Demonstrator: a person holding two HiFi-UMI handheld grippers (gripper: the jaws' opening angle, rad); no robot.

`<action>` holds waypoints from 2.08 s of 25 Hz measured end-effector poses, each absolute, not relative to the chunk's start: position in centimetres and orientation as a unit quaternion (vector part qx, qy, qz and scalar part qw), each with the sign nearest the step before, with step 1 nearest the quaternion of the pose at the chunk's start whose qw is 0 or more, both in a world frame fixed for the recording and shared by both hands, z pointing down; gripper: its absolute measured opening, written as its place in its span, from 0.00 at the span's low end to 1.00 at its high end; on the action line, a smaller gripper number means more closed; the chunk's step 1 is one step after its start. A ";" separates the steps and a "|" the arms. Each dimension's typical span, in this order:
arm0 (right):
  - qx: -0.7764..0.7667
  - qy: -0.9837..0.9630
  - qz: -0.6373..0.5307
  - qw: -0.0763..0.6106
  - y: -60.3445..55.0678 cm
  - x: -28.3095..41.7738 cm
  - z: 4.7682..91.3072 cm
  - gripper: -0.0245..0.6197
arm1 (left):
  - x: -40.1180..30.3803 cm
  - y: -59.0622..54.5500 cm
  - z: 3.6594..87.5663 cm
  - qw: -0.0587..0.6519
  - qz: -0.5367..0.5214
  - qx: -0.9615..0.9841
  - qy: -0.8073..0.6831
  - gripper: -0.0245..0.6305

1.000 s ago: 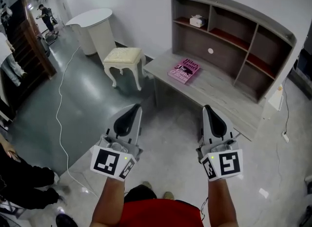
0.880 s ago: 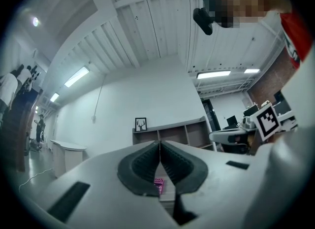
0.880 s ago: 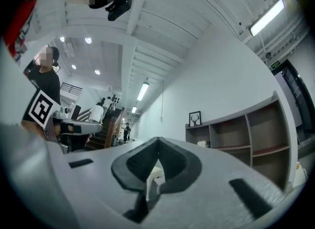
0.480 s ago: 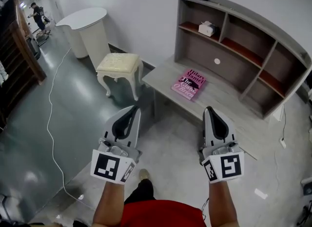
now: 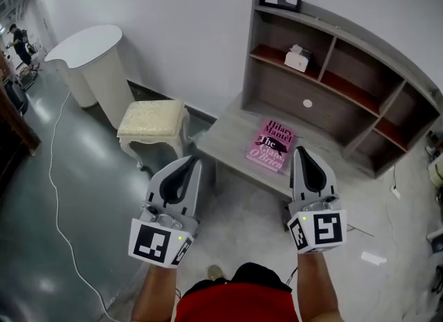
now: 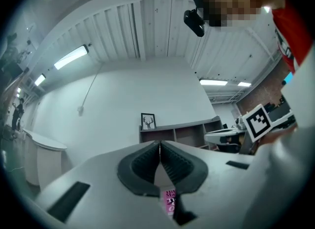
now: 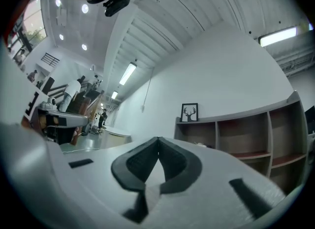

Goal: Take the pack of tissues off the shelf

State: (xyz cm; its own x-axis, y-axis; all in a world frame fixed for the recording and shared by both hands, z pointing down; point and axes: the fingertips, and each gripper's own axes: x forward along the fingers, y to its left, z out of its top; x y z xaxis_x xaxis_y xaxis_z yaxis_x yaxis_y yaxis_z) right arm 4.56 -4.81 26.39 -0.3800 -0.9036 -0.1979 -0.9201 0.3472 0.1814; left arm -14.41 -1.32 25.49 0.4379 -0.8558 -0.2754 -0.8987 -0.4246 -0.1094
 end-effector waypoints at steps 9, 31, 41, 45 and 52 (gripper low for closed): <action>-0.628 0.769 0.117 0.015 -18.1 5.1 27.6 0.11 | -15.0 -13.2 26.4 0.110 0.093 -0.860 0.489 0.05; -0.761 0.646 0.002 -0.058 -47.8 14.3 31.2 0.79 | -8.1 -40.2 27.3 0.089 0.074 -0.916 0.384 0.05; -0.805 0.581 -0.055 -0.103 -53.8 17.4 33.9 0.88 | -6.9 -44.6 28.5 0.072 0.071 -0.938 0.331 0.05; -0.819 0.559 -0.057 -0.117 -54.0 18.0 34.1 0.87 | -6.8 -45.7 28.8 0.068 0.076 -0.941 0.322 0.05; -0.829 0.545 -0.047 -0.118 -53.3 18.6 33.9 0.72 | -6.2 -46.4 29.5 0.057 0.079 -0.946 0.310 0.05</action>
State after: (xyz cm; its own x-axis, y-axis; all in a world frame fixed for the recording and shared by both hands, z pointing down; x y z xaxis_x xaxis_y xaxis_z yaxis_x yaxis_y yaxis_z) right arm 18.56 -53.34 33.89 0.4012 -0.8923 0.2071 -0.9145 -0.3776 0.1449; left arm -6.15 -46.37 29.47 0.7949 -0.5778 -0.1849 -0.5959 -0.8009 -0.0587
